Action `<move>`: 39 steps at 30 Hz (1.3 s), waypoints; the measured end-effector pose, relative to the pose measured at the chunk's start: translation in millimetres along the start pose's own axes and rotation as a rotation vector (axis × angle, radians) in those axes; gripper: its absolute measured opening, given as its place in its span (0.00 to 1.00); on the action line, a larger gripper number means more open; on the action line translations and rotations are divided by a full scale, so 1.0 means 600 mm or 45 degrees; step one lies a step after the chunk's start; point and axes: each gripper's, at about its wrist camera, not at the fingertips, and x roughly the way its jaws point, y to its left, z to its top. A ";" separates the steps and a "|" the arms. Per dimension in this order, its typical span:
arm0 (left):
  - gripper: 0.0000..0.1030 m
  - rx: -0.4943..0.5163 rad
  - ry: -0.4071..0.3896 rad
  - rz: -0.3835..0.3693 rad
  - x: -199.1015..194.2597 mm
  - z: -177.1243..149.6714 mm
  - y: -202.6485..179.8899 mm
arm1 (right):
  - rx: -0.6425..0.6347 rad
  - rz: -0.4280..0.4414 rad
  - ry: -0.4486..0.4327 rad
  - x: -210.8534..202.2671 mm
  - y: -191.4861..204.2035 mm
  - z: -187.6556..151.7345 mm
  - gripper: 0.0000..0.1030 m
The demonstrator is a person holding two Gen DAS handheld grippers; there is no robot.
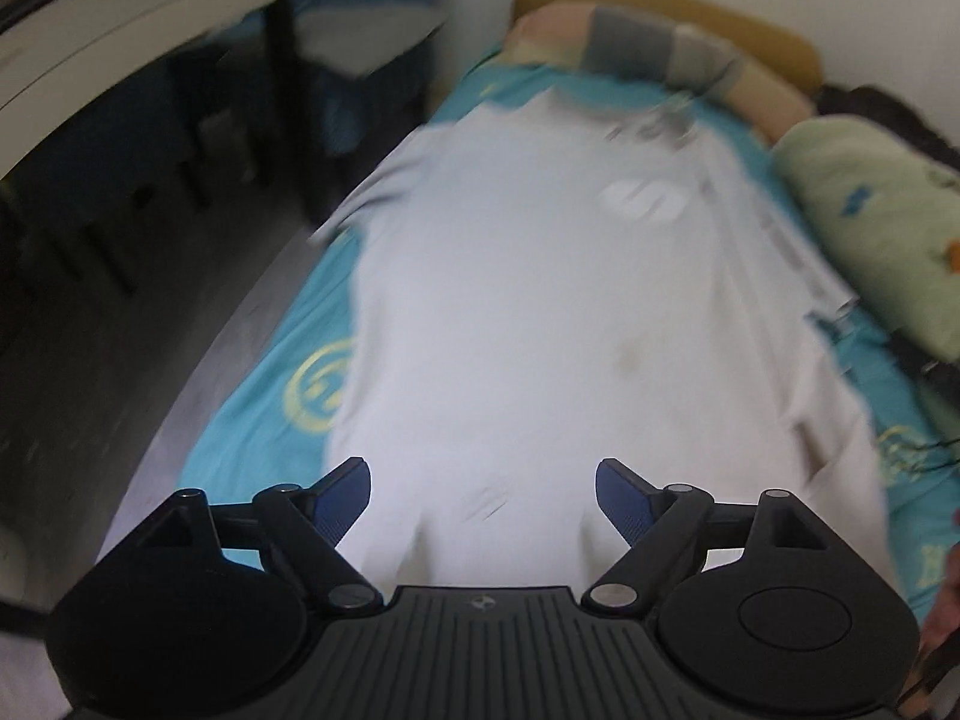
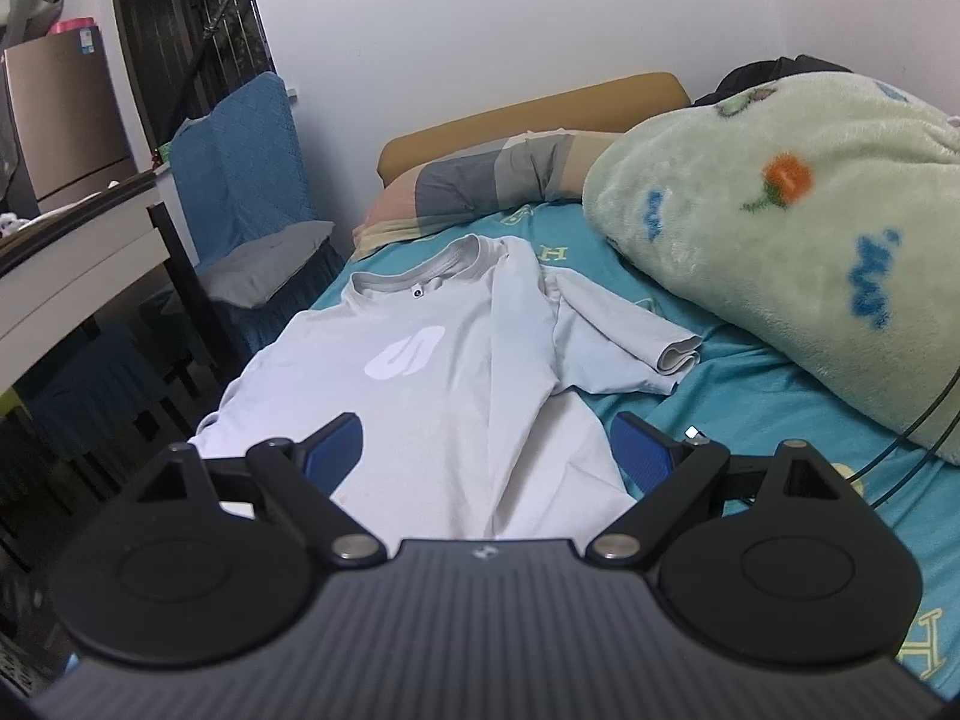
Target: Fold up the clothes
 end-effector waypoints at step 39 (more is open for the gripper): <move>0.95 -0.062 -0.411 -0.137 0.274 -0.010 -0.003 | -0.210 -0.139 0.208 0.426 -0.220 0.058 0.82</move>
